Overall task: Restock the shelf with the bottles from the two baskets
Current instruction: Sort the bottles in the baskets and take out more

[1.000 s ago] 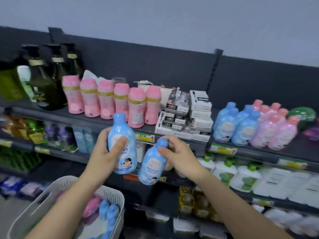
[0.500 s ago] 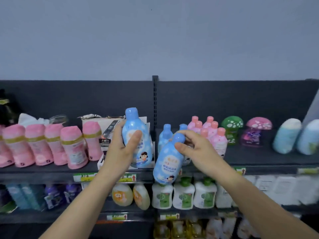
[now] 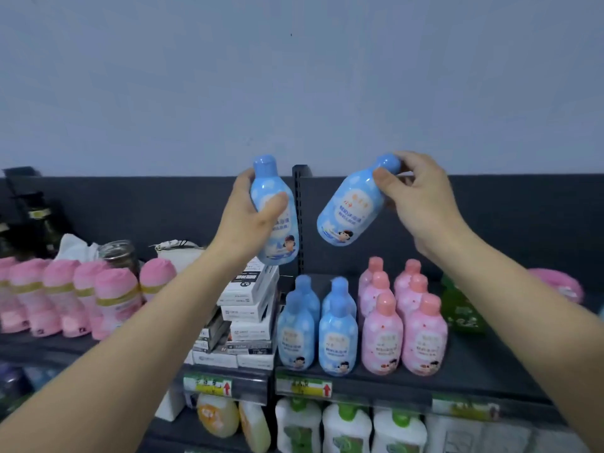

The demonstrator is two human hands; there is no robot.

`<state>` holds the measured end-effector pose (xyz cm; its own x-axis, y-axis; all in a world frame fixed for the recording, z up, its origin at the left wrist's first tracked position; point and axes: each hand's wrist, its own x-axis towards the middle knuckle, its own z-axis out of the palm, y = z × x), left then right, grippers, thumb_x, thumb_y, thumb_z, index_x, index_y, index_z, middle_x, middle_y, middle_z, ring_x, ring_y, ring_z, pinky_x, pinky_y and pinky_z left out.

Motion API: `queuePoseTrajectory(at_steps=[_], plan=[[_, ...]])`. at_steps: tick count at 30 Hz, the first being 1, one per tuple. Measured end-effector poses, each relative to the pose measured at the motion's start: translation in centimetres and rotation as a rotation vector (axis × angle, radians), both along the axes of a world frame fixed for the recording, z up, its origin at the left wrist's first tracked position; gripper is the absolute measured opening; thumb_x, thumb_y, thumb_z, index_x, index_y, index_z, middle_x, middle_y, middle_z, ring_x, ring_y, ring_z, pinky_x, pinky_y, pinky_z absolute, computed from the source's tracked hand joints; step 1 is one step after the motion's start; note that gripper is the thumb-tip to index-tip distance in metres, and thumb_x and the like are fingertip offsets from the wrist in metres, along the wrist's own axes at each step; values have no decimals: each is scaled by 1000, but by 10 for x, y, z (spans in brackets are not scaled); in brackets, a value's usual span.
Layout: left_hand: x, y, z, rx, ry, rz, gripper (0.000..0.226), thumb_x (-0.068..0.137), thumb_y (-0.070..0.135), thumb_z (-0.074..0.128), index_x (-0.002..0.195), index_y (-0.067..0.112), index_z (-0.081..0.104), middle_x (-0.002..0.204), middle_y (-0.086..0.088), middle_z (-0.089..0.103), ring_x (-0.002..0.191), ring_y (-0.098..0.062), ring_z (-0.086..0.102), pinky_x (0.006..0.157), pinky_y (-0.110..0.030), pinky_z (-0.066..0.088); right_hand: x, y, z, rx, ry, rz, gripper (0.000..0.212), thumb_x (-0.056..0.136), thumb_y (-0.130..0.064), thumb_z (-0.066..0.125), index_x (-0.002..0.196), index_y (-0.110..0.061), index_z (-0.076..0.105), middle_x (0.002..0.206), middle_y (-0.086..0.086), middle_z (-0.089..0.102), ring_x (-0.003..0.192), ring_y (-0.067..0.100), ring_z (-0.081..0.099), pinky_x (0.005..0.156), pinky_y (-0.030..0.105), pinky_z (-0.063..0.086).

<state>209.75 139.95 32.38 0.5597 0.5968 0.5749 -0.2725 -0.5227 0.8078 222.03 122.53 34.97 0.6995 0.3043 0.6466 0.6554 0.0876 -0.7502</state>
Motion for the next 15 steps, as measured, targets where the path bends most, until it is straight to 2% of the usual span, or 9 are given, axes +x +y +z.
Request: queuePoseTrajectory(at_steps=[3, 5, 8, 10, 13, 15], plan=[[25, 13, 2, 19, 16, 9, 24, 95, 38, 48, 115, 25, 47, 91, 10, 57, 82, -8, 60, 72, -24, 49, 22, 15, -4, -93, -9, -8, 8, 84, -27, 63, 85, -33, 58, 111, 13, 58, 90, 20, 59, 89, 48, 51], [41, 23, -1, 22, 37, 7, 27, 97, 47, 40, 108, 24, 50, 87, 12, 57, 78, -5, 57, 67, -19, 46, 34, 26, -10, -181, -25, -5, 9, 83, -28, 64, 91, -25, 62, 109, 11, 58, 93, 22, 60, 89, 47, 51], [65, 41, -10, -30, 96, -68, 28, 98, 47, 38, 97, 23, 52, 81, 8, 56, 71, -7, 55, 66, -23, 45, 48, 43, -23, -353, -81, -33, 11, 84, -24, 65, 95, -21, 65, 101, 3, 53, 91, 19, 58, 87, 38, 50], [80, 55, -16, -17, 173, -117, 26, 98, 43, 40, 98, 20, 51, 80, 7, 55, 70, -8, 54, 65, -24, 44, 55, 53, -31, -454, -91, -31, 12, 83, -23, 66, 94, -20, 66, 95, 1, 52, 86, 16, 57, 82, 32, 49], [96, 75, -21, 114, 342, -172, 27, 96, 42, 45, 106, 17, 52, 94, 3, 61, 83, -13, 59, 73, -29, 48, 66, 67, -43, -603, -76, -17, 12, 80, -20, 68, 90, -15, 69, 87, -2, 58, 76, 12, 54, 75, 28, 47], [101, 86, -23, 210, 436, -195, 26, 96, 40, 47, 106, 17, 52, 96, 3, 61, 85, -11, 59, 72, -27, 47, 72, 74, -52, -712, -58, 7, 10, 78, -20, 70, 87, -16, 70, 81, -3, 62, 68, 8, 52, 70, 24, 46]])
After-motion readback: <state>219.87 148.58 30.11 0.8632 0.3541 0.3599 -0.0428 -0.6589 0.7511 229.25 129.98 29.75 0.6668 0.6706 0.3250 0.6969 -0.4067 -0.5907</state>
